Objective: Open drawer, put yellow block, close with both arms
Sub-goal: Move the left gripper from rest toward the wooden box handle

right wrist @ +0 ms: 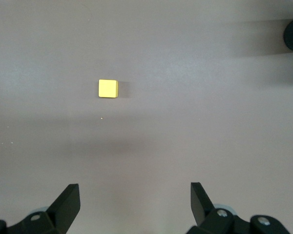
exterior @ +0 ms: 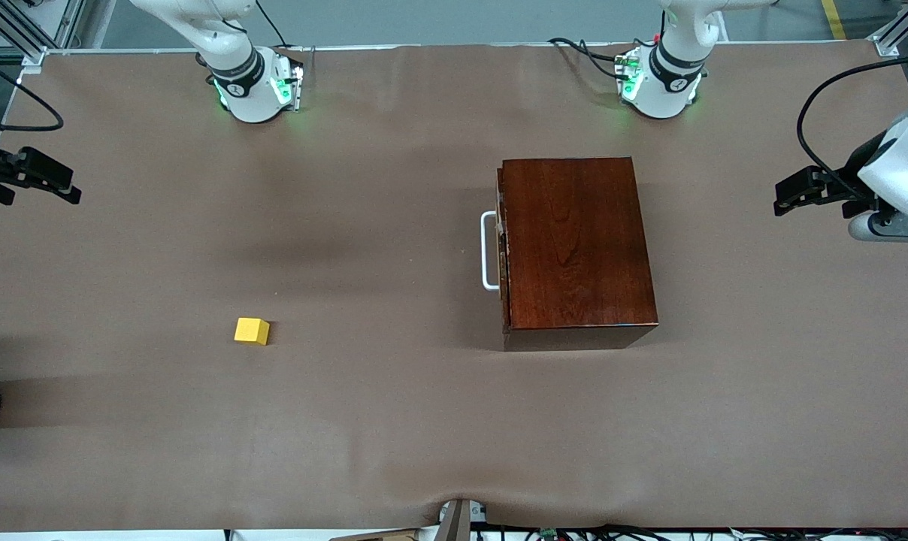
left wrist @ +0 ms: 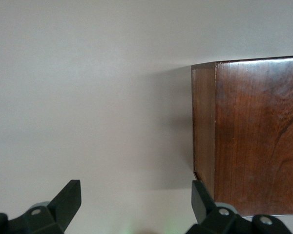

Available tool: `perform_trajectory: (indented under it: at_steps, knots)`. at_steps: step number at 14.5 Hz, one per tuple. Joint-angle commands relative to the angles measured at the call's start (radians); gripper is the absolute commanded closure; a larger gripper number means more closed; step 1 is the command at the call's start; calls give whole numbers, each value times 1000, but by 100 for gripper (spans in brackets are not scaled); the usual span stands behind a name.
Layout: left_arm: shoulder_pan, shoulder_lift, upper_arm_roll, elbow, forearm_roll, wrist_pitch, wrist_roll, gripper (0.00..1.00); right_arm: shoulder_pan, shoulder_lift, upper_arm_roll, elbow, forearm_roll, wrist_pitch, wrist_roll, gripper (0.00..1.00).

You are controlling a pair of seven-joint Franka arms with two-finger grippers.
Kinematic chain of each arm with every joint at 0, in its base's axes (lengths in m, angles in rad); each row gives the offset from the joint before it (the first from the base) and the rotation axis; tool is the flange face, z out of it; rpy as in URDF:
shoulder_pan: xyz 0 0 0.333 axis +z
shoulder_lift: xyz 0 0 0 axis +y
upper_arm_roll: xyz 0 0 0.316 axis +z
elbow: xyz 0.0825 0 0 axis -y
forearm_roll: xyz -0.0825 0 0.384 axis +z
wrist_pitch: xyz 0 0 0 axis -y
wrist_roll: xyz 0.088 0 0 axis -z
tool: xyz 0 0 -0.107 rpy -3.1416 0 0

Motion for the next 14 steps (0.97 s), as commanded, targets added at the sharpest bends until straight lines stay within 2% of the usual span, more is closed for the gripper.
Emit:
perform_trajectory:
  at_steps: [1, 6, 8, 11, 14]
  knots:
    - [-2, 8, -2, 22, 16, -21, 16, 0, -4, -6, 6, -4, -1, -1, 3, 0]
    - [-33, 38, -14, 27, 0, -17, -15, 0, -4, -6, 6, -4, -1, -1, 3, 0]
    - [-82, 112, -36, 73, -13, 17, -99, 0, -4, -6, 6, -4, -1, -1, 3, 0]
    - [-209, 222, -45, 149, -23, 80, -298, 0, -4, -6, 6, -4, -1, -1, 3, 0]
    - [-345, 288, -45, 154, -23, 245, -524, 0, -4, -6, 6, -4, -1, -1, 3, 0]
